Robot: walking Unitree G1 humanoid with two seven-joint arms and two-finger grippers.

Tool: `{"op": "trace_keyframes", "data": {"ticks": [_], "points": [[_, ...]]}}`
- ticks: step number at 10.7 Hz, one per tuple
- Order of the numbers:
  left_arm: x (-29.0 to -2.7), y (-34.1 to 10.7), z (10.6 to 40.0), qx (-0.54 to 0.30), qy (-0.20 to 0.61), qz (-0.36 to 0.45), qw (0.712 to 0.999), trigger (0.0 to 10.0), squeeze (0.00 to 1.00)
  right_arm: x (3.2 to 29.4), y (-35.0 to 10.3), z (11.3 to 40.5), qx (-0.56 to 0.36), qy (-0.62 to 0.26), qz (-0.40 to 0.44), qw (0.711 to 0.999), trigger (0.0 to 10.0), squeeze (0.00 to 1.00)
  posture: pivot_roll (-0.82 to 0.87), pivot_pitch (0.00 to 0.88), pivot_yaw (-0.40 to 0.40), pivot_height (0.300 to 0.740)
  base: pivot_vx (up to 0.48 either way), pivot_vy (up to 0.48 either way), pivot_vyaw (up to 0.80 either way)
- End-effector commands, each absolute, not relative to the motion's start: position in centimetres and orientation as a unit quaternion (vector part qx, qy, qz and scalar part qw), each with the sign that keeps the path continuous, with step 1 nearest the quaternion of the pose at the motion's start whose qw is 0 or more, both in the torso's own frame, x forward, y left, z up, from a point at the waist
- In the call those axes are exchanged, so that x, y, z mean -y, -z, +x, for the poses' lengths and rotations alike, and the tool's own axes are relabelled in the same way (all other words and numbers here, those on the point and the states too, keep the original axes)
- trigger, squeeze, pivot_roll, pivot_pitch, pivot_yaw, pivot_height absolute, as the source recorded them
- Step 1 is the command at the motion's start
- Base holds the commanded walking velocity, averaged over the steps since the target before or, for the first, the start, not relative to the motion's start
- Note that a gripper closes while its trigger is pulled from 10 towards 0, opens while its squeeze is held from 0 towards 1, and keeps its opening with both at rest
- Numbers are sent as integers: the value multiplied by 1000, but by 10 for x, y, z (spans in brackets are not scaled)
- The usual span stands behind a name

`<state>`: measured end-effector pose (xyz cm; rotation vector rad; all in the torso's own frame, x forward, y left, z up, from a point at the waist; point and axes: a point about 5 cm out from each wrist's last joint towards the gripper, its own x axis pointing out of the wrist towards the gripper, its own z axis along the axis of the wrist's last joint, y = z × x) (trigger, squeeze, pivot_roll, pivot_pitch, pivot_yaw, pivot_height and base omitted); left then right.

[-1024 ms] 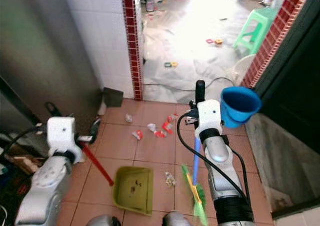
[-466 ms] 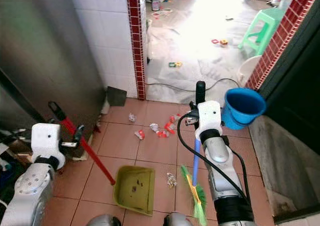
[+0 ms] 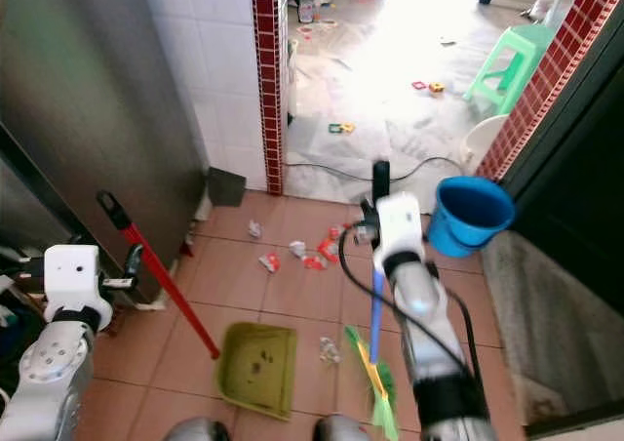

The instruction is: Sweep floor

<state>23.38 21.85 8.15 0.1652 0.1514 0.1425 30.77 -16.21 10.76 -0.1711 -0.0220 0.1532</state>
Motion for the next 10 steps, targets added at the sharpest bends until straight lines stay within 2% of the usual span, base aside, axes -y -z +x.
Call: {"op": "trace_keyframes", "data": {"ticks": [1, 4, 8, 10], "points": [[-220, -79, 237, -72, -72, 73, 992, 10000, 0, 175, -120, 313, 26, -67, -103, 992, 10000, 0, -35, 53, -64, 740, 0, 0, 0], [-228, -65, 244, -72, -65, 75, 992, 10000, 0, 191, -122, 309, 27, -57, -119, 991, 10000, 0, -75, 70, -61, 740, 0, 0, 0], [-244, -66, 255, -29, -93, 58, 994, 10000, 0, 193, -133, 296, 24, -82, -137, 987, 10000, 0, -190, 146, -131, 740, 0, 0, 0], [-256, -59, 256, -31, -93, 73, 993, 10000, 0, 200, -138, 295, 19, -79, -146, 986, 10000, 0, -211, 148, -143, 740, 0, 0, 0]]}}
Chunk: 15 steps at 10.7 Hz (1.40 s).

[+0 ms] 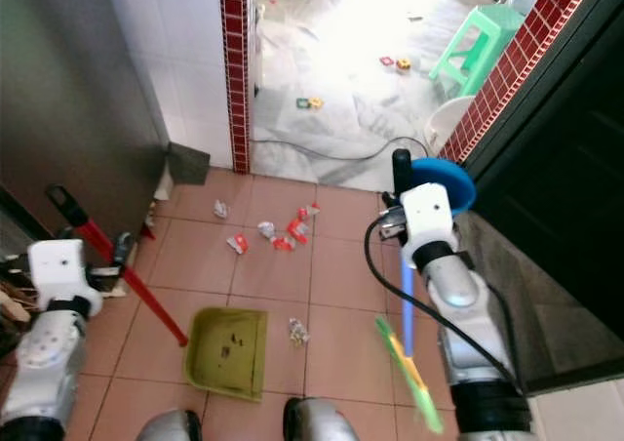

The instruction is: Sweep floor

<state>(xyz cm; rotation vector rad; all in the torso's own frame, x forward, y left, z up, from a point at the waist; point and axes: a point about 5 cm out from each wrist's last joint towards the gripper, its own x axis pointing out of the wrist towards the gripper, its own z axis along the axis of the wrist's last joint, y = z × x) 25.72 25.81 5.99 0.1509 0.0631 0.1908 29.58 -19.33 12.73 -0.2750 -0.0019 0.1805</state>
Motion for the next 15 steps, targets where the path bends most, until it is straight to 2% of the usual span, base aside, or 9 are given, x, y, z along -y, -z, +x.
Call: {"op": "trace_keyframes", "data": {"ticks": [1, 5, 7, 8, 9, 15], "points": [[-257, -60, 261, -25, -79, 78, 994, 10000, 0, 200, -140, 296, 18, -79, -147, 986, 10000, 0, -212, 142, -139, 740, 0, 0, 0], [-257, -67, 282, -1, -17, 87, 996, 10000, 0, 194, -140, 294, 18, -79, -144, 986, 10000, 0, -224, 138, -132, 740, 0, 0, 0], [-256, -67, 286, 5, -13, 79, 997, 9765, 0, 196, -142, 295, 19, -83, -149, 985, 10000, 0, -235, 131, -138, 740, 0, 0, 0], [-257, -67, 287, 6, -12, 85, 996, 4000, 0, 197, -143, 297, 20, -82, -151, 985, 10000, 0, -237, 131, -137, 740, 0, 0, 0], [-257, -67, 287, 15, -13, 80, 997, 1294, 0, 197, -144, 296, 19, -82, -152, 985, 10000, 0, -236, 130, -138, 740, 0, 0, 0], [-258, -66, 288, 23, -13, 78, 997, 1294, 0, 197, -144, 296, 19, -82, -152, 985, 10000, 0, -236, 130, -138, 740, 0, 0, 0]]}}
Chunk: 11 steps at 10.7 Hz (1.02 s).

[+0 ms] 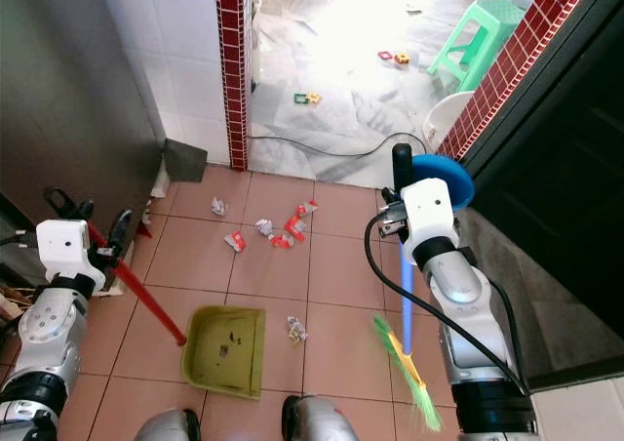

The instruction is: Sweep floor

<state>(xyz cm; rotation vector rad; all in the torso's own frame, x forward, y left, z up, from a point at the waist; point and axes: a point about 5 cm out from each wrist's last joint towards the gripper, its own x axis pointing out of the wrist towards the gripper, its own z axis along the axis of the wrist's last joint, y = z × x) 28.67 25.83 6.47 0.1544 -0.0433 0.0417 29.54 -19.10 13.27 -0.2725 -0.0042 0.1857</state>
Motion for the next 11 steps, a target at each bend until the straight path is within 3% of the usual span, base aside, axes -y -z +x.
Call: {"op": "trace_keyframes", "data": {"ticks": [1, 2, 11], "points": [[-258, -65, 288, 24, -13, 78, 997, 1294, 0, 197, -144, 296, 19, -82, -152, 985, 10000, 0, -236, 130, -138, 740, 0, 0, 0], [-258, -64, 290, 18, -31, 95, 995, 0, 0, 194, -142, 297, 21, -86, -150, 985, 10000, 0, -222, 116, -127, 740, 0, 0, 0], [-242, -52, 295, -6, -165, 58, 985, 0, 0, 193, -142, 299, 25, -81, -147, 986, 10000, 0, -217, 104, -112, 740, 0, 0, 0]]}}
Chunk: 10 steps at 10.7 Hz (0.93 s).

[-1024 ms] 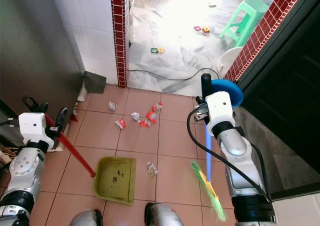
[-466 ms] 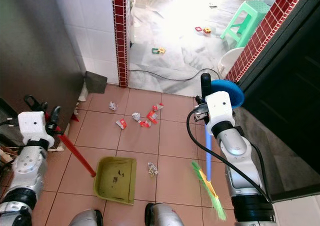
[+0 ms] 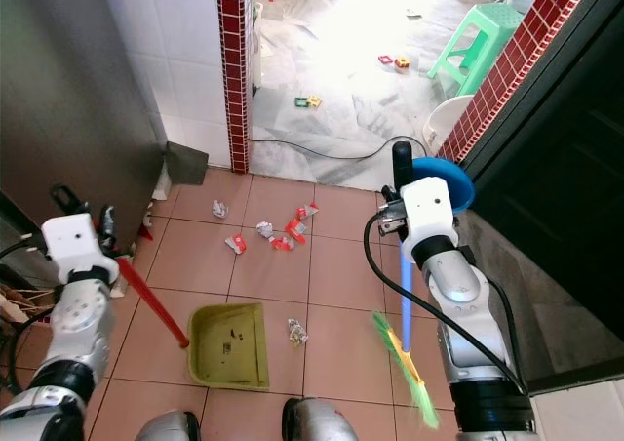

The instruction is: Sweep floor

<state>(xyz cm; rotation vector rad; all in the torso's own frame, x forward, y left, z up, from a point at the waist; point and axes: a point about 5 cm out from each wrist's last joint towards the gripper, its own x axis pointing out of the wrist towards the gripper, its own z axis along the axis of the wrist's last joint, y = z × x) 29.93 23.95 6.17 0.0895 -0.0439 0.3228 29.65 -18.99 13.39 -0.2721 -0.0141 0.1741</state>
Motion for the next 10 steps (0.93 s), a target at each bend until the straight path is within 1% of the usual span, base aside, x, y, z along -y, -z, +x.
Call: {"op": "trace_keyframes", "data": {"ticks": [1, 2, 3, 4, 5, 6, 8, 10], "points": [[-240, -54, 297, -3, -164, 63, 984, 0, 0, 192, -142, 299, 25, -80, -146, 986, 10000, 0, -214, 104, -108, 740, 0, 0, 0], [-241, -53, 296, -8, -183, 60, 981, 0, 0, 192, -141, 299, 26, -78, -145, 986, 10000, 0, -211, 103, -105, 740, 0, 0, 0], [-240, -52, 296, -14, -183, 55, 981, 0, 0, 191, -141, 299, 26, -78, -143, 986, 10000, 0, -205, 101, -102, 740, 0, 0, 0], [-238, -50, 297, -24, -173, 49, 983, 10000, 75, 190, -140, 299, 26, -78, -142, 986, 10000, 0, -203, 100, -100, 740, 0, 0, 0], [-236, -50, 297, -26, -163, 57, 985, 10000, 894, 189, -141, 300, 27, -78, -141, 987, 10000, 0, -202, 100, -99, 740, 0, 0, 0], [-236, -51, 297, -26, -163, 57, 985, 10000, 1000, 189, -141, 300, 28, -78, -140, 987, 10000, 0, -200, 100, -98, 740, 0, 0, 0], [-231, -51, 297, -32, -134, 64, 988, 10000, 1000, 188, -140, 300, 28, -79, -138, 987, 10000, 0, -197, 99, -97, 740, 0, 0, 0], [-224, -56, 293, -13, -108, 69, 992, 10000, 1000, 188, -139, 300, 27, -80, -137, 987, 10000, 0, -184, 98, -97, 740, 0, 0, 0]]}}
